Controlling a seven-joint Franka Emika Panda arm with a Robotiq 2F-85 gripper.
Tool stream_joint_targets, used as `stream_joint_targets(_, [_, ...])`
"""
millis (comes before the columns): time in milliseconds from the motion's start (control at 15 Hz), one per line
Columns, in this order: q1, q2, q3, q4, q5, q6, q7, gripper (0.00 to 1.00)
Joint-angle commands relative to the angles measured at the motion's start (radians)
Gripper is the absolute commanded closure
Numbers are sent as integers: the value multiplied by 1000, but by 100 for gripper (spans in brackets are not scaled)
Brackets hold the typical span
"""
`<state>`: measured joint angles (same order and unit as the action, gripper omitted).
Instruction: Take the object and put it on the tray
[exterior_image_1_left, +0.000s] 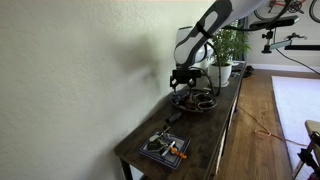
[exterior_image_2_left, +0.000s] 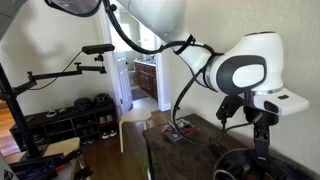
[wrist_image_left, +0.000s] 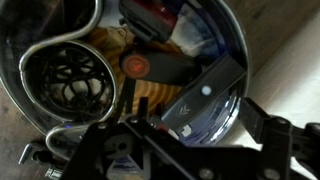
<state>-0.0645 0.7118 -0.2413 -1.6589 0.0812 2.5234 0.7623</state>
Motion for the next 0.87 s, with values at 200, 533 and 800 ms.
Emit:
stream_joint_targets(200, [57,-239,5,-229,1,3,12,0])
stream_joint_targets(533, [60,-354,55,-336,16,-57,-32,0])
stream_joint_targets(800, [60,-318,62,-293,-2,-79,-8,0])
